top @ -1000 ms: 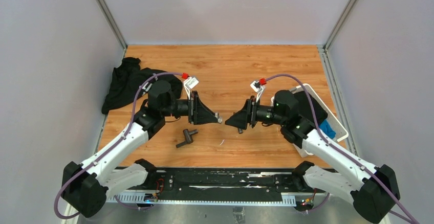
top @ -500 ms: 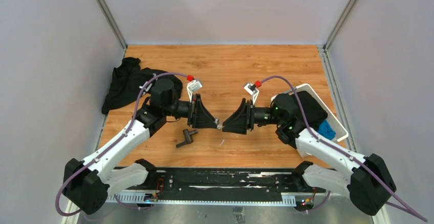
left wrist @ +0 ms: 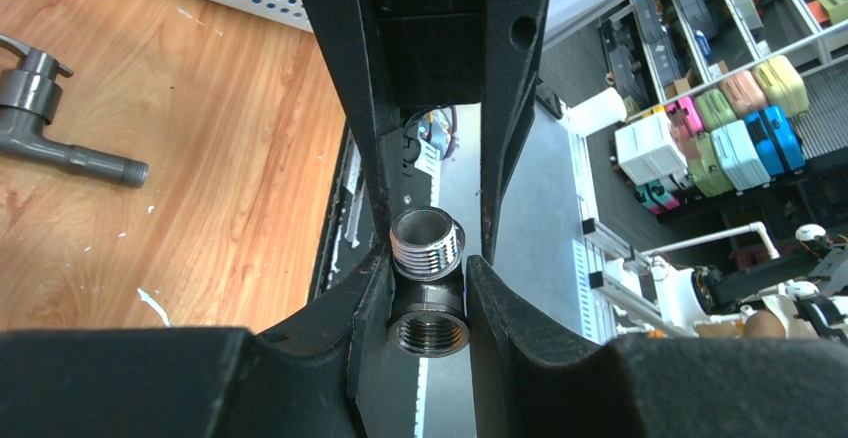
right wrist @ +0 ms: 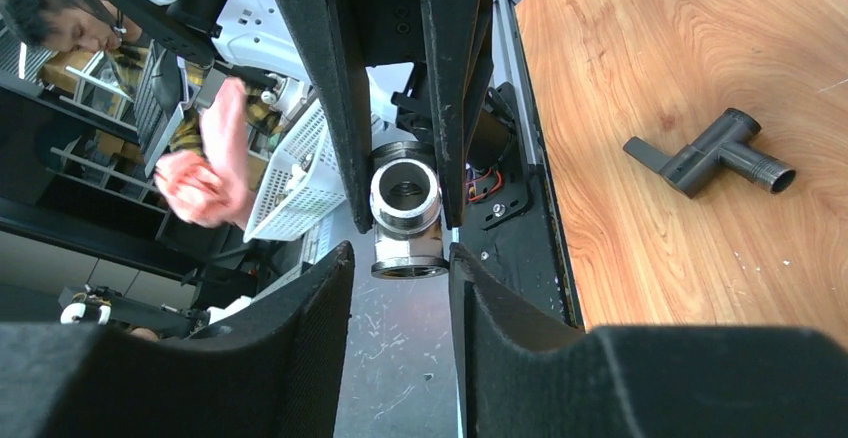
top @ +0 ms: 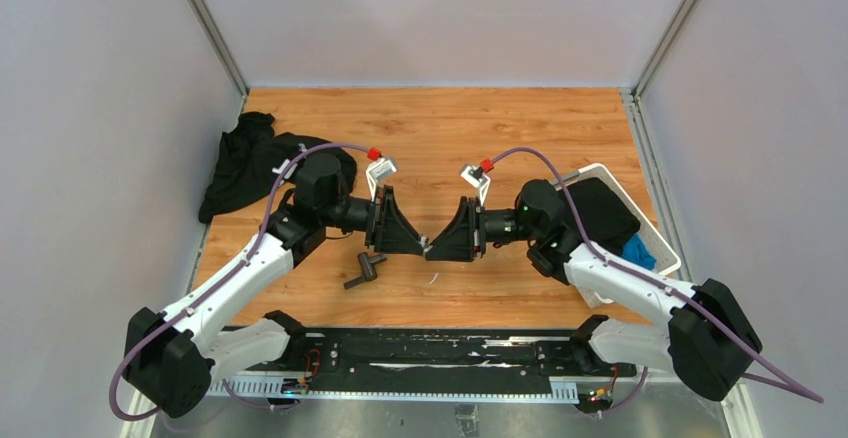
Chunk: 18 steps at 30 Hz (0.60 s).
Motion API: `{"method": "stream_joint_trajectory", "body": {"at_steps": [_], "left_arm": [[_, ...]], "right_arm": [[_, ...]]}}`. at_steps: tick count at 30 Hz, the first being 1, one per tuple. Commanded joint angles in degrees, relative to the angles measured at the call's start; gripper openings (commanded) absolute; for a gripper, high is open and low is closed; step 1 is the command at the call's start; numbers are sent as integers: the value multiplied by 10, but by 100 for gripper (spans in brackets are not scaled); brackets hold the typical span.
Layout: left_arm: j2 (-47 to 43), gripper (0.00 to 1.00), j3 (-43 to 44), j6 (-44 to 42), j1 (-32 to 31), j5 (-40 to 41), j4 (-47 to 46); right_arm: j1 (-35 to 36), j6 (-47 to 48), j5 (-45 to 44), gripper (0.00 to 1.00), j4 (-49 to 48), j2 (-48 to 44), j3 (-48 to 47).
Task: Install the water faucets
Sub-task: Adjust the adaptor at the center of the board.
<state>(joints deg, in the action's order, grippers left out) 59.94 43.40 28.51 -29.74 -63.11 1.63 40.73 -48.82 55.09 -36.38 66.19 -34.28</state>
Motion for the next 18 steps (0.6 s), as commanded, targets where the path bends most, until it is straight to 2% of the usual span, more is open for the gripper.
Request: {"method": "stream_joint_trajectory", "body": {"at_steps": [1,5,8,9,10,11,12,13,14,16,18], "left_arm": [[2,0,14,1,1,-8,-14],[1,0,13,2,1,-8,-13],[1,0,13,3,1,-7,-14],[1,0,13,4,1,-7,-14],[2,0,13,7,1,-4,-14],[2,0,14,10,1,0,-25],[2,11,16,14,1,9,-26],[3,32,20,13,1,19,-21],[4,47,24,12,1,30,-19],[1,63,28,14,1,59,1],[-8,87,24,37,2,93,-13]], "right_arm": [[17,-4,27,37,-34,6,-21],[19,-10,28,28,-42,12,-21],[19,-16,27,14,-49,15,-17],[19,-19,26,5,-54,15,-15],[19,-22,21,0,-56,13,-11],[19,-24,12,0,-56,11,-7],[19,-26,2,0,-55,8,-3],[19,-27,-13,0,-54,3,2],[19,-31,-29,0,-52,-5,8],[19,-41,-73,0,-64,-19,24],[19,-60,-111,0,-94,-32,44]]}}
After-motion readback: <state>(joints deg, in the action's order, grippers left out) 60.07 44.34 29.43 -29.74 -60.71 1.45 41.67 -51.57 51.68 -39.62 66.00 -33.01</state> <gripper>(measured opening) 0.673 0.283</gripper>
